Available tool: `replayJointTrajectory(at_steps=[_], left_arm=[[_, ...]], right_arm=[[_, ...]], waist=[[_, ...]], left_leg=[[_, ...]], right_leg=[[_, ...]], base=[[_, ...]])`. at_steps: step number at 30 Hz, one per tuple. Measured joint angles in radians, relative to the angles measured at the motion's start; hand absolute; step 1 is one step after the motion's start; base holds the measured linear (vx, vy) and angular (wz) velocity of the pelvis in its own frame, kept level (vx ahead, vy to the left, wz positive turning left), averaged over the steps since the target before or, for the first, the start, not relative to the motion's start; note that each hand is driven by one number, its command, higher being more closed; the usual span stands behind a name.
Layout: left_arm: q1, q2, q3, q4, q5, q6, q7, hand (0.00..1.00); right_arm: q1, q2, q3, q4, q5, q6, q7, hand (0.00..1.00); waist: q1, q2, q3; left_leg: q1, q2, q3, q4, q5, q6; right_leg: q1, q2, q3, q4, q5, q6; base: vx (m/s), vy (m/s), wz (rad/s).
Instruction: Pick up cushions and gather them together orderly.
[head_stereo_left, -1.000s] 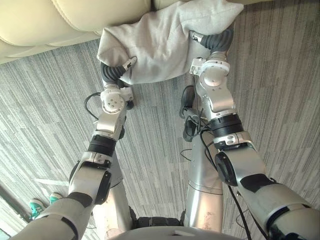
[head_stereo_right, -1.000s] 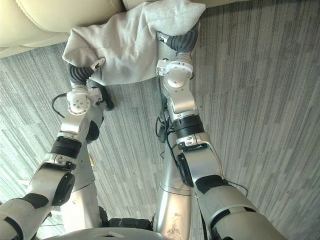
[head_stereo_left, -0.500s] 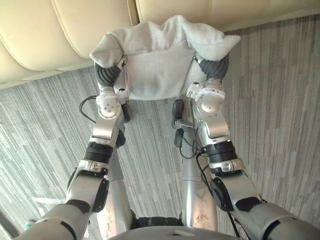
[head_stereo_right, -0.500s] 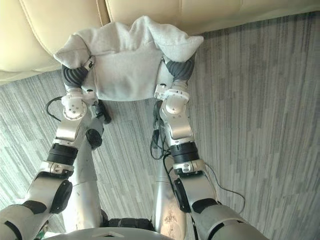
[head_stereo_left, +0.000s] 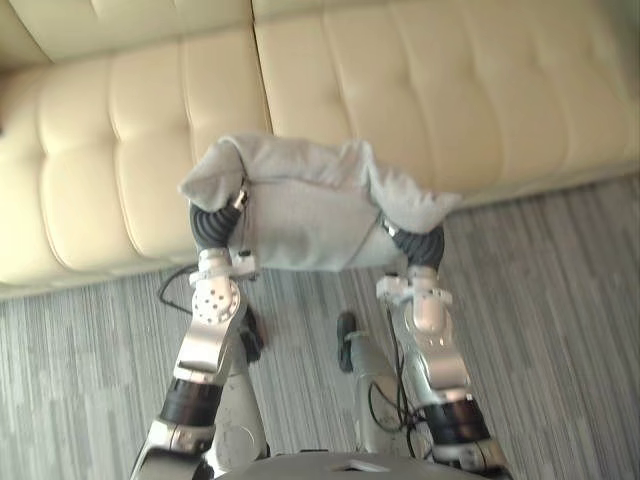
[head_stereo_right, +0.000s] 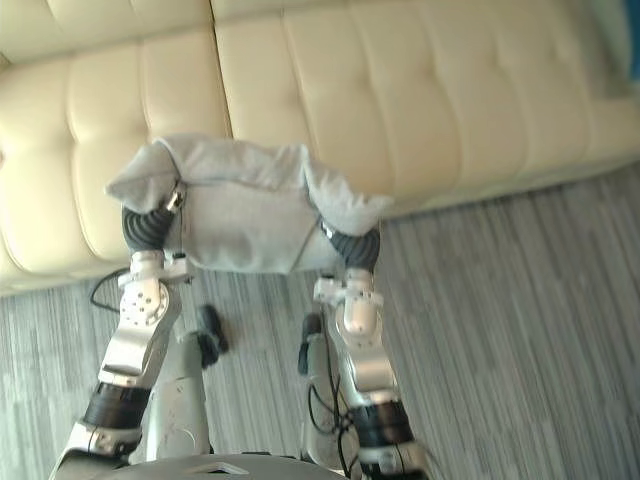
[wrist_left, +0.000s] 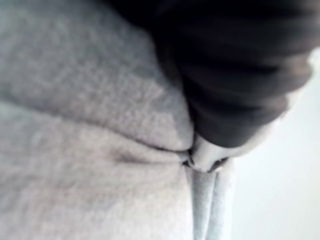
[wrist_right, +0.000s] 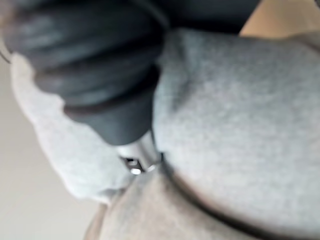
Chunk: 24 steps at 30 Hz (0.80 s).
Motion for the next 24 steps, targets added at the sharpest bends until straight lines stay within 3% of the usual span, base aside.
replayJointTrajectory(at_steps=[1, 3, 6, 9, 12, 17, 21, 22, 23, 24], left_arm=[[0.024, 0.002, -0.001, -0.011, 0.0, -0.003, -0.004, 1.0], [0.11, 0.01, -0.002, -0.022, -0.001, -0.027, -0.034, 1.0], [0.164, 0.013, -0.002, -0.02, -0.002, -0.028, -0.063, 1.0], [0.196, 0.012, -0.004, -0.002, -0.004, -0.03, -0.093, 1.0], [0.231, 0.012, -0.019, 0.031, -0.005, -0.03, -0.114, 1.0], [0.335, 0.006, -0.046, 0.034, -0.013, -0.03, -0.144, 1.0], [0.379, 0.003, -0.053, 0.034, -0.013, -0.03, -0.16, 1.0], [0.391, 0.001, -0.054, 0.034, -0.013, -0.03, -0.168, 1.0], [0.397, -0.003, -0.057, 0.034, -0.013, -0.03, -0.171, 1.0], [0.4, -0.009, -0.061, 0.034, -0.012, -0.03, -0.173, 1.0]], right_arm=[[0.026, 0.0, 0.005, -0.016, -0.001, 0.0, 0.012, 1.0], [0.107, 0.0, 0.013, -0.058, -0.01, -0.003, 0.057, 1.0], [0.14, -0.001, 0.009, -0.055, -0.012, -0.003, 0.084, 1.0], [0.169, -0.001, 0.002, -0.047, -0.013, -0.002, 0.094, 1.0], [0.215, 0.0, -0.004, -0.047, -0.027, 0.001, 0.097, 1.0], [0.289, -0.001, -0.008, -0.051, -0.051, 0.002, 0.099, 1.0], [0.293, -0.003, -0.014, -0.07, -0.053, 0.01, 0.099, 1.0], [0.29, -0.007, -0.015, -0.076, -0.053, 0.011, 0.097, 1.0], [0.283, -0.011, -0.02, -0.08, -0.053, 0.01, 0.097, 1.0], [0.254, -0.03, -0.03, -0.075, -0.053, 0.01, 0.096, 1.0]], waist=[[0.001, -0.004, -0.01], [0.001, -0.011, -0.088], [-0.004, -0.012, -0.124], [-0.024, -0.009, -0.141], [-0.024, -0.009, -0.142], [-0.015, 0.007, -0.16], [-0.002, 0.028, -0.181], [0.003, 0.024, -0.181], [0.005, 0.029, -0.186], [0.016, 0.05, -0.197]], left_leg=[[0.029, -0.002, 0.002, -0.011, 0.0, -0.001], [0.098, -0.014, 0.005, -0.056, -0.007, -0.013], [0.165, -0.026, 0.005, -0.103, 0.006, -0.023], [0.207, -0.032, -0.023, -0.13, 0.011, -0.029], [0.254, -0.031, -0.057, -0.124, 0.012, -0.029], [0.232, 0.002, -0.09, 0.089, 0.005, -0.017], [0.147, 0.012, -0.078, 0.16, 0.012, -0.006], [0.151, -0.022, -0.081, 0.089, -0.036, -0.015], [0.155, -0.06, -0.087, -0.004, -0.043, -0.017], [0.168, -0.11, -0.106, -0.175, 0.006, -0.007]], right_leg=[[0.03, 0.0, -0.001, -0.012, -0.002, -0.002], [0.099, 0.0, -0.005, -0.059, -0.008, -0.004], [0.166, 0.001, -0.009, -0.102, -0.003, 0.001], [0.236, 0.008, -0.033, -0.147, -0.002, 0.001], [0.317, 0.011, -0.057, -0.172, -0.004, 0.0], [0.403, 0.008, -0.053, -0.167, -0.067, -0.021], [0.415, 0.011, -0.031, -0.226, -0.051, -0.045], [0.425, 0.0, -0.021, -0.243, -0.05, -0.045], [0.426, -0.014, -0.02, -0.251, -0.052, -0.041], [0.425, -0.019, -0.008, -0.264, -0.057, -0.018]], base=[[0.19, -0.018, 0.05], [0.18, -0.033, 0.02], [0.16, -0.038, 0.0], [0.12, -0.045, 0.17], [0.13, -0.054, 0.17], [0.02, 0.005, 0.02], [0.04, 0.055, 0.06], [0.11, 0.118, 0.1], [0.19, 0.229, 0.03], [0.2, 0.256, -0.18]])
